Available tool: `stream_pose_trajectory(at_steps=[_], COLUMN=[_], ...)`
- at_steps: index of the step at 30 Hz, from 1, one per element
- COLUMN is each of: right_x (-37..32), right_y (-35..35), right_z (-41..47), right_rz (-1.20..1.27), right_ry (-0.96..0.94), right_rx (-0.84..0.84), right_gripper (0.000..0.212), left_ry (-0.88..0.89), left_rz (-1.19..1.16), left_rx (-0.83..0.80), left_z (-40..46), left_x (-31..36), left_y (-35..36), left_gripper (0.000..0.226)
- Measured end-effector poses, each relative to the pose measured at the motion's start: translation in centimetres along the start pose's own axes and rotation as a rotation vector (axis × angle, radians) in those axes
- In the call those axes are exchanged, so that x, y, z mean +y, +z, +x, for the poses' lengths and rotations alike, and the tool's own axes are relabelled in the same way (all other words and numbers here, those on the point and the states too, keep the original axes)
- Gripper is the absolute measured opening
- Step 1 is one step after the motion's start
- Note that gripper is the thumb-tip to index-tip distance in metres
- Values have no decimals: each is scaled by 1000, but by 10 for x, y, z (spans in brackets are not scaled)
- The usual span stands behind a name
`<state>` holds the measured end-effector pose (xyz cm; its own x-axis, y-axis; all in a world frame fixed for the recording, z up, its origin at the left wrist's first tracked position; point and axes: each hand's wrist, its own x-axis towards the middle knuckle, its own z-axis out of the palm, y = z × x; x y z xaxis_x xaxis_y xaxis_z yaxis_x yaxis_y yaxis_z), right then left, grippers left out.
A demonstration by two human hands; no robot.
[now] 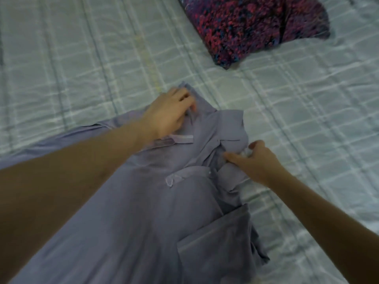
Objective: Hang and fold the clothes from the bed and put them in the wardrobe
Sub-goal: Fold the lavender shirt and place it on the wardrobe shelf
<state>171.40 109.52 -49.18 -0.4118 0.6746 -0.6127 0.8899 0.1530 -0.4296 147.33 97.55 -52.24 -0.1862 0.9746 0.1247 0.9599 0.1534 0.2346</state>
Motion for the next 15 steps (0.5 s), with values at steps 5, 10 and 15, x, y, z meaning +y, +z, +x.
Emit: stream_pose_trajectory(at_steps=[5,10,15], right_x=[4,16,33], right_y=[-2,-15,-6], right_z=[-7,-9,-3], right_rz=[252,429,209], right_ry=[-45,-230,-368], right_rx=[-356,-483,-554], right_gripper=[56,26,38], left_ry=[83,103,120], left_rz=[-33,82,130], left_rx=[-274,-545,-525], left_z=[76,117,137], left_x=[44,73,85], left_y=[17,18,5], left_gripper=[51,60,29])
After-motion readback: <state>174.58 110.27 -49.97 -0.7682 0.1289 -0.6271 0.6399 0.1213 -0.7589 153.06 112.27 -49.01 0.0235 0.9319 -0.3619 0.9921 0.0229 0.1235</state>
